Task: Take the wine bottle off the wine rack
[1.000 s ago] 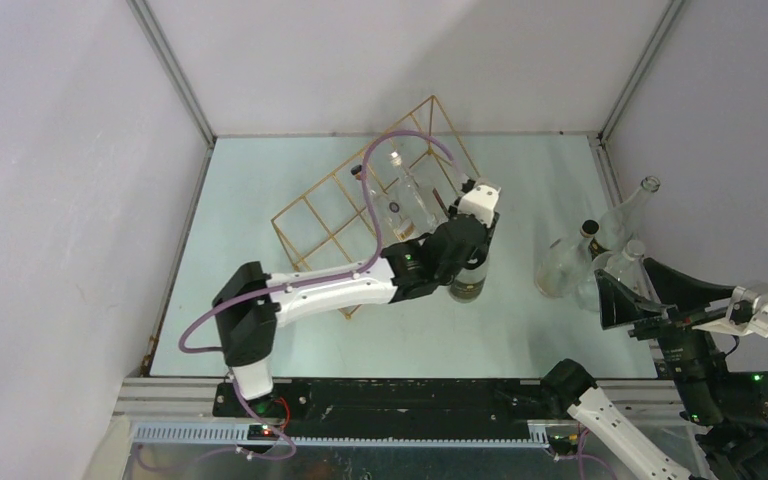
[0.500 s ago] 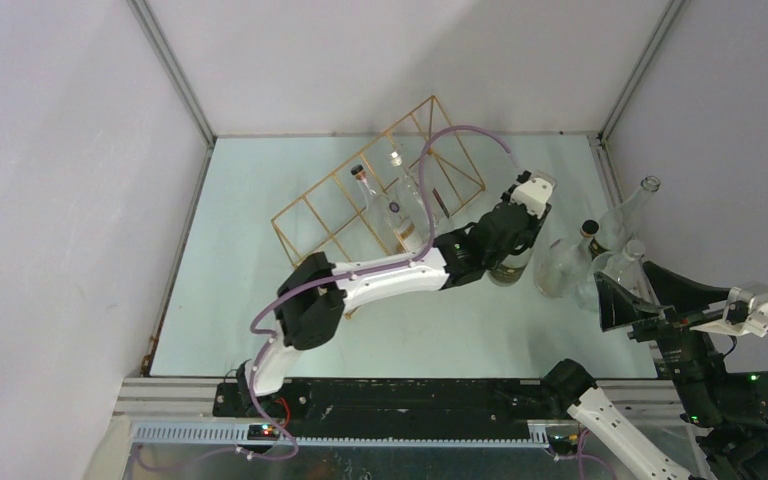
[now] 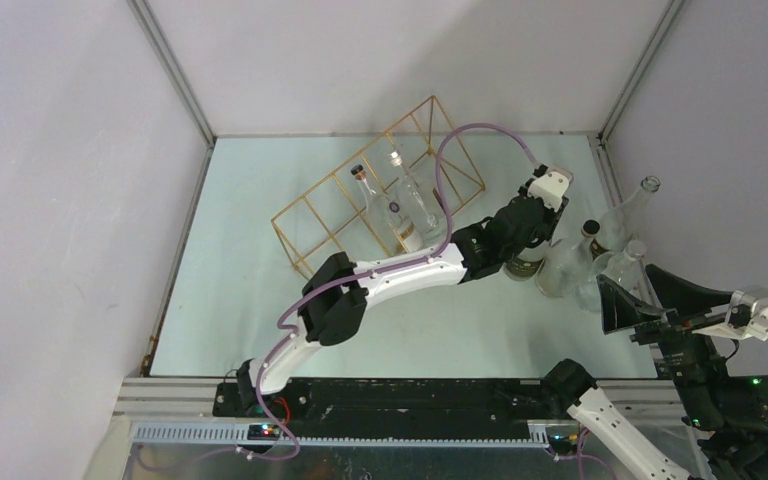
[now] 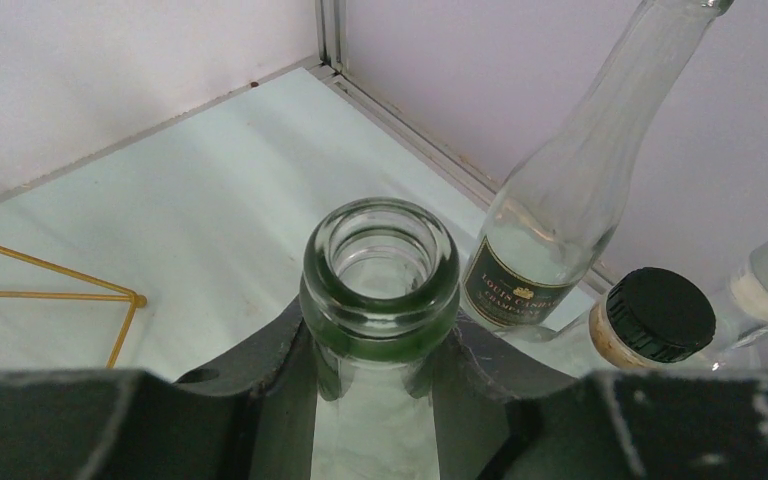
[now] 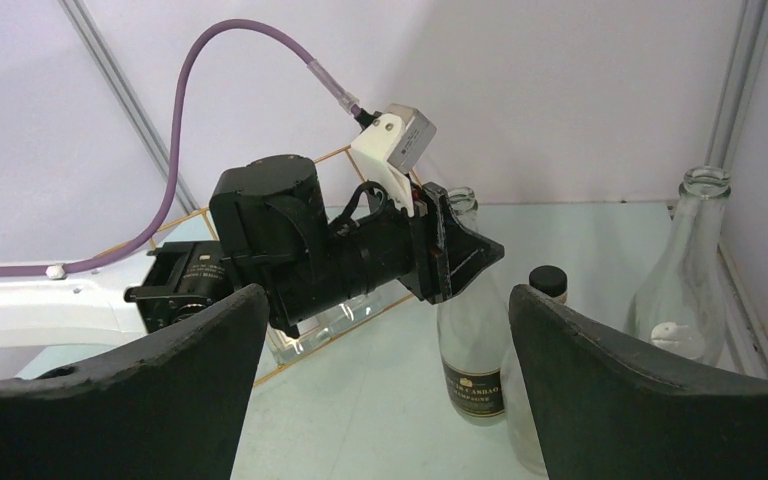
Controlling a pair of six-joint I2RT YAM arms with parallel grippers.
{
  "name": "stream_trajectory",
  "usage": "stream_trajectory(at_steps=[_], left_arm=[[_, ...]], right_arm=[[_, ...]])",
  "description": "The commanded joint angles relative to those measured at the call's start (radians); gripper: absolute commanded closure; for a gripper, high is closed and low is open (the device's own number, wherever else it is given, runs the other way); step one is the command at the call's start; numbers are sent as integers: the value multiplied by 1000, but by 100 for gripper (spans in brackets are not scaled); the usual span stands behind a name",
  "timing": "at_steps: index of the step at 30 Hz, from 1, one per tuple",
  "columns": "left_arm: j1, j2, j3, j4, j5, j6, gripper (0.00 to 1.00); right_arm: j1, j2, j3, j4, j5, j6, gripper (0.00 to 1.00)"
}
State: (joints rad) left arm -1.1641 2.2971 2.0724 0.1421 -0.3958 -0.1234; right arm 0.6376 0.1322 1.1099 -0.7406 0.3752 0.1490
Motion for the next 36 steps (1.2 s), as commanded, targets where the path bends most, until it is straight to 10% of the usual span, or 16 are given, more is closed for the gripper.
stream_trajectory(at_steps=[1, 12, 36], left_arm=[[-9, -13, 35, 41, 43, -21, 68], [-21, -66, -34, 35, 49, 21, 31], [-20, -543, -395, 32, -101, -13, 11]], right_arm=[[0, -2, 14, 3, 15, -1, 7], [1, 1, 14, -3, 9, 6, 7], [1, 28, 14, 15, -7, -7, 7]])
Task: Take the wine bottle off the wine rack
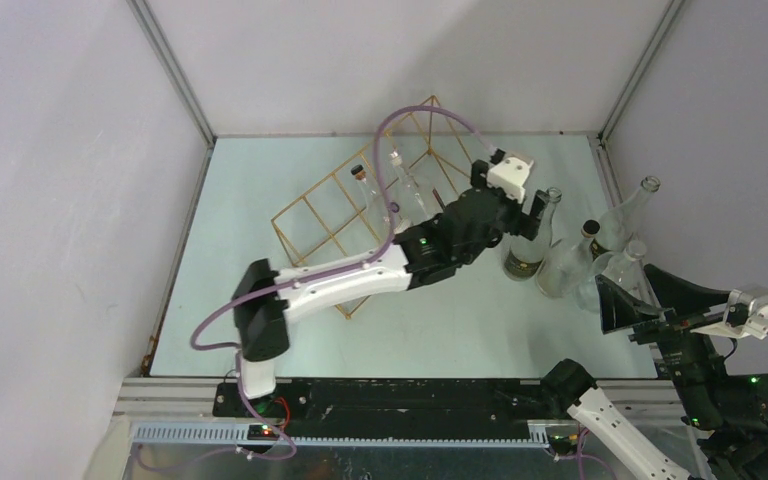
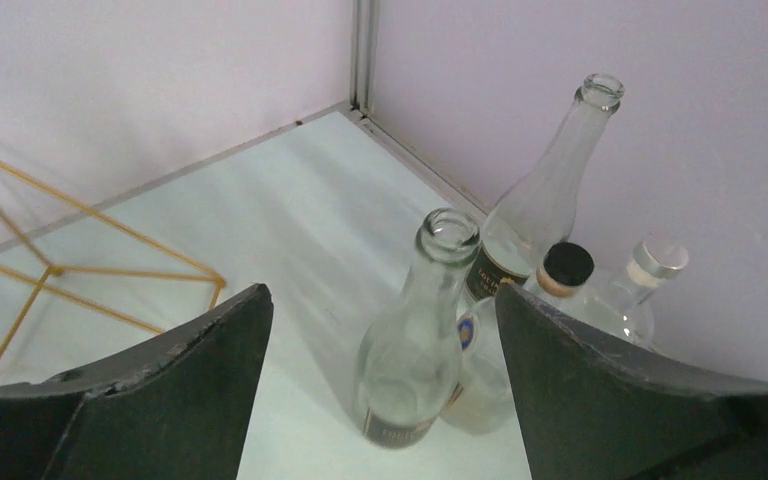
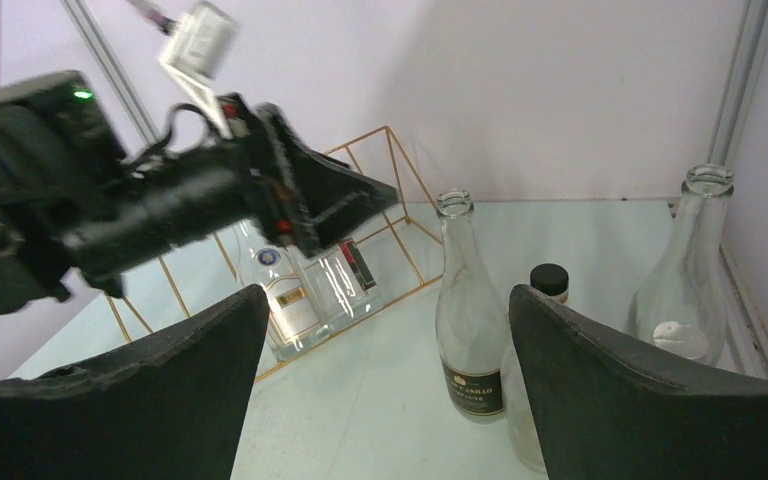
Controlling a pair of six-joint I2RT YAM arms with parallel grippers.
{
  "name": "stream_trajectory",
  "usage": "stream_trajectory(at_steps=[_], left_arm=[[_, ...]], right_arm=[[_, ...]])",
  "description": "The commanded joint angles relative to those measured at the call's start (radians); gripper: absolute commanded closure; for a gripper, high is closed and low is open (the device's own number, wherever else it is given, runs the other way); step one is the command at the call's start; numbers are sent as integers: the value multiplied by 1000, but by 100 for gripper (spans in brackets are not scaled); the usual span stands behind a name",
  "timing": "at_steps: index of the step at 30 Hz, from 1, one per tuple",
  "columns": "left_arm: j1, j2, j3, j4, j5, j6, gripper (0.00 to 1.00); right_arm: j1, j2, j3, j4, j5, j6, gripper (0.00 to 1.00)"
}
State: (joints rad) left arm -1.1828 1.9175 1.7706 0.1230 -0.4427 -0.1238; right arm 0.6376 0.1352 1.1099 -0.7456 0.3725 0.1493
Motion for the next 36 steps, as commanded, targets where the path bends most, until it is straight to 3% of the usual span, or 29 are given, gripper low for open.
stream_trajectory(at_steps=[1, 10, 15, 20, 28, 36], left_arm=[[3, -210, -143, 56, -77, -28, 11], [218, -481, -495, -21, -75, -334, 12], [315, -631, -672, -25, -92, -411, 12], [423, -713, -802, -49, -5, -536, 11], [585, -693, -840, -28, 123, -605, 12], [641, -607, -781, -23, 185, -602, 18]], right_arm=[[1, 26, 14, 19, -5, -8, 7], [1, 24, -15, 36, -14, -9, 7], [1, 22, -26, 28, -6, -7, 7], [1, 25, -33, 20, 14, -2, 7], [1, 27, -33, 22, 11, 11, 7], [1, 24, -33, 17, 17, 21, 8]])
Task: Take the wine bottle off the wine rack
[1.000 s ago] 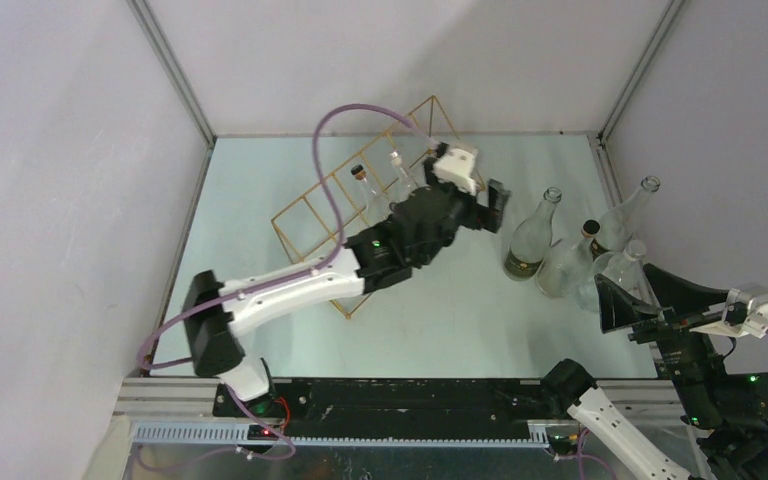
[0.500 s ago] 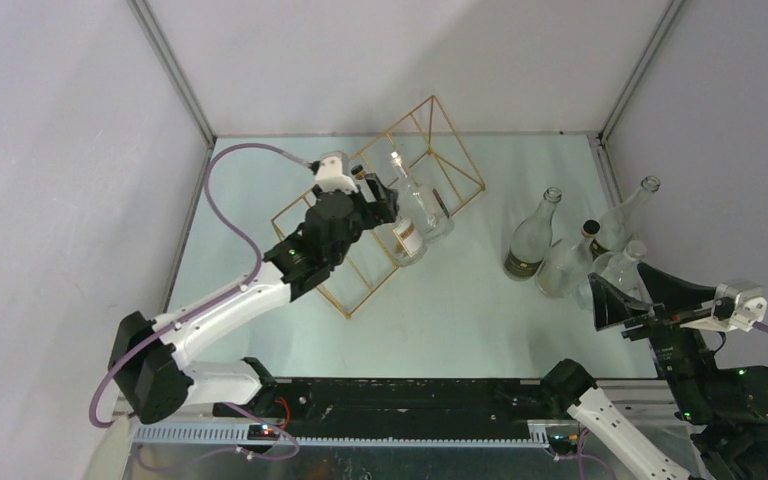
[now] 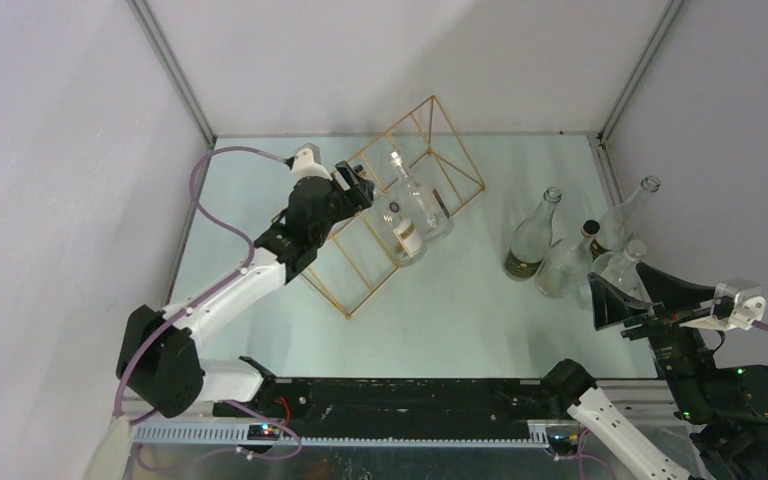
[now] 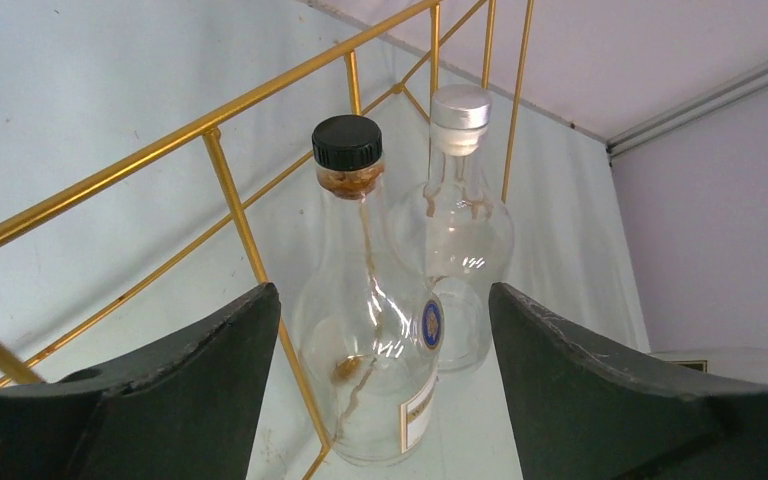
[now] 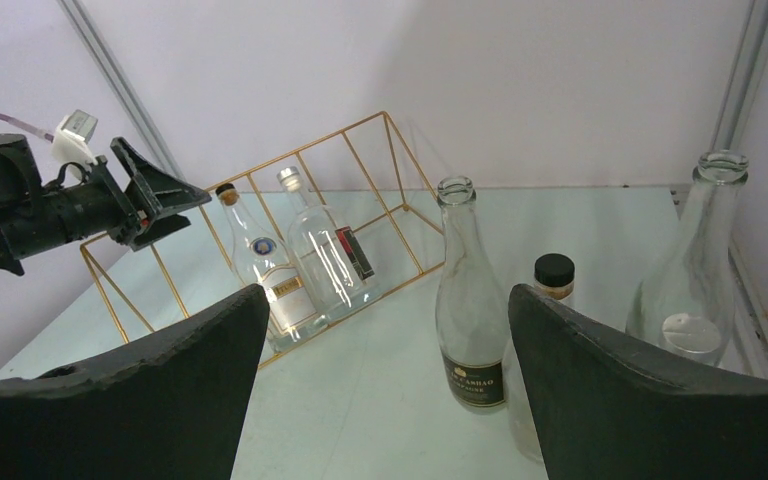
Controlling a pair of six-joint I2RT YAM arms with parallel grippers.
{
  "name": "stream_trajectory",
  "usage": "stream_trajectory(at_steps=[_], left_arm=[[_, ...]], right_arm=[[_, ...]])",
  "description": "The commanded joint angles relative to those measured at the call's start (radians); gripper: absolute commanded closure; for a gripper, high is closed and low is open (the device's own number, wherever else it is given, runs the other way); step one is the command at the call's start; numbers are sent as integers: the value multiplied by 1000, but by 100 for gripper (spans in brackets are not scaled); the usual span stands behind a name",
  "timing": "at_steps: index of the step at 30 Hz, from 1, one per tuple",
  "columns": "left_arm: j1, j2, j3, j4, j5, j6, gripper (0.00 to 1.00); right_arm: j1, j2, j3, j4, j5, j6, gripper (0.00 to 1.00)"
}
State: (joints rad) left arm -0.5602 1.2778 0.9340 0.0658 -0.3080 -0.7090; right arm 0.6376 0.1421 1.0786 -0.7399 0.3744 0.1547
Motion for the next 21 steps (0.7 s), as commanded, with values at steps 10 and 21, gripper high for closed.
stream_trajectory(at_steps=[10, 21], left_arm=[[23, 152, 146, 34, 45, 11, 31], [24, 242, 207, -13, -15, -8, 38]], right_arm=[[1, 4, -2, 5, 26, 9, 8], [1, -6, -2, 12, 31, 3, 8]])
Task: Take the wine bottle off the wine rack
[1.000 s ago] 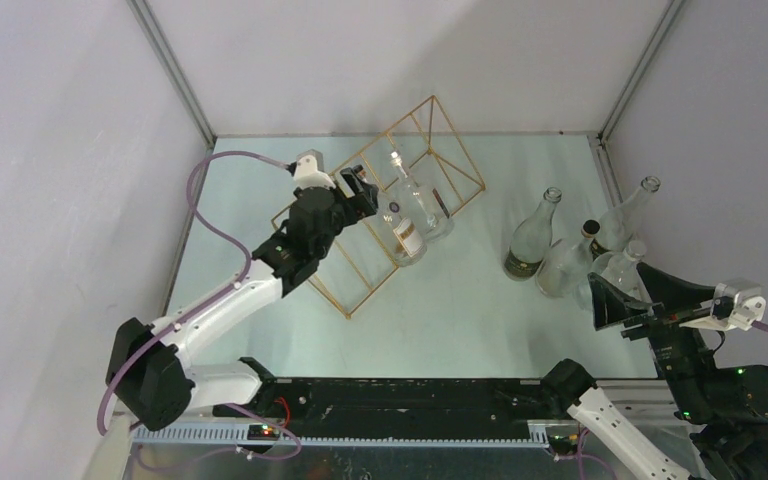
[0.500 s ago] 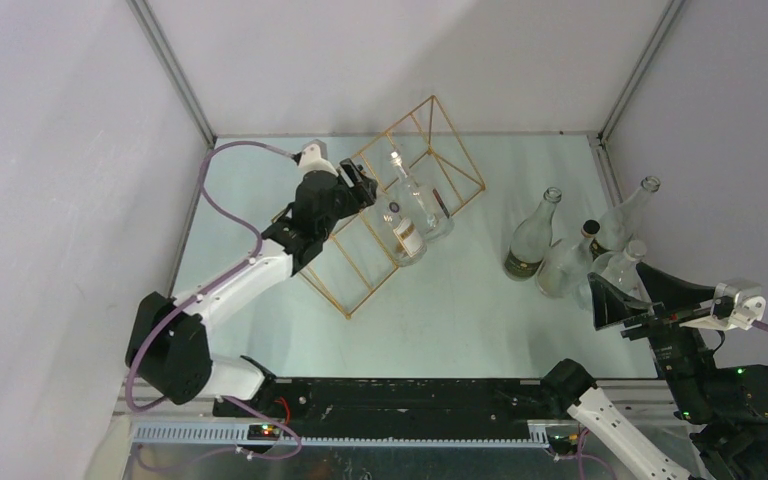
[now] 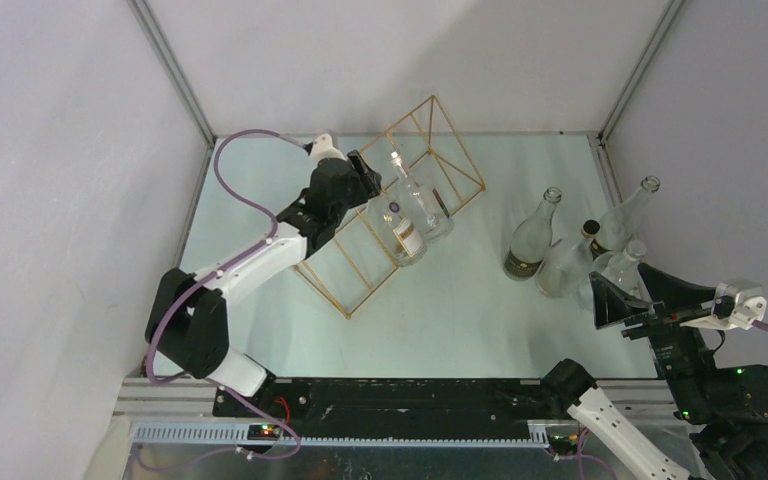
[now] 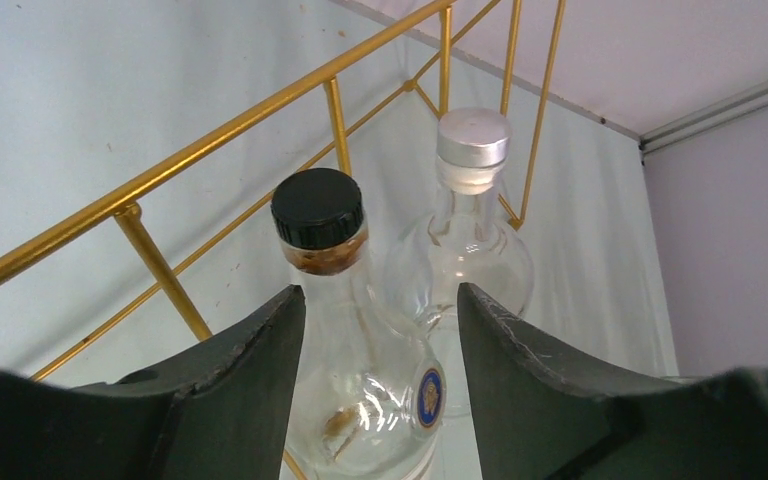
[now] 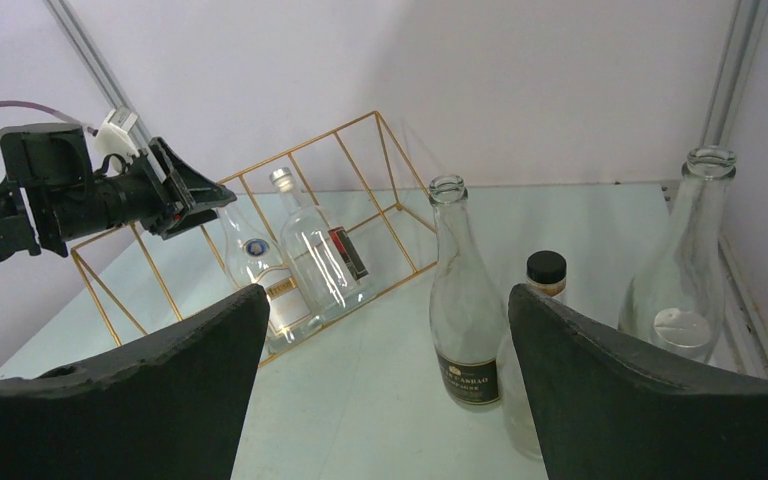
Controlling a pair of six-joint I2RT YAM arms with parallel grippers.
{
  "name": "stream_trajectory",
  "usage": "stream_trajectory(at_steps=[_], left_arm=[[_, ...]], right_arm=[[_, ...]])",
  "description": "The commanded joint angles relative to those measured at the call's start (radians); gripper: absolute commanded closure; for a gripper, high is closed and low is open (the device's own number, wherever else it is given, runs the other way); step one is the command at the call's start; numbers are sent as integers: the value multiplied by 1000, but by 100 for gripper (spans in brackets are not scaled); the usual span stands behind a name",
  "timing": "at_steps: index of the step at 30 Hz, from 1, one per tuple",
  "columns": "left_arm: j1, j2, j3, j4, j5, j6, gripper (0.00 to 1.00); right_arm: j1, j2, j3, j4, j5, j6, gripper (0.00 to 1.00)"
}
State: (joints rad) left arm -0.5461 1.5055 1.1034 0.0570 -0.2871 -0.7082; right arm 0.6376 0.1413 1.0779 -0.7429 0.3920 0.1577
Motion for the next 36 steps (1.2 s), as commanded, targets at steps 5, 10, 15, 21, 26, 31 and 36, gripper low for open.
stream_trajectory(at_steps=[5, 10, 15, 21, 26, 31, 36], left_arm=[[9, 41, 51, -27, -59, -16, 39], [15, 92, 82, -12, -55, -9, 40], [17, 137, 107, 15, -58, 4, 46], [18, 166, 117, 25, -59, 15, 57], [18, 149, 91, 40, -65, 25, 78], [17, 101, 48, 67, -79, 49, 99], [11, 32, -4, 113, -102, 83, 100]], right_arm=[[1, -9, -1, 19, 10, -4, 8], [1, -9, 0, 24, 8, -7, 8], [1, -12, 0, 29, 6, -4, 8], [1, -14, 9, 24, 6, -5, 8], [1, -13, 10, 22, 9, -7, 8], [1, -15, 9, 12, 11, -5, 8], [1, -17, 10, 7, 14, -3, 8]])
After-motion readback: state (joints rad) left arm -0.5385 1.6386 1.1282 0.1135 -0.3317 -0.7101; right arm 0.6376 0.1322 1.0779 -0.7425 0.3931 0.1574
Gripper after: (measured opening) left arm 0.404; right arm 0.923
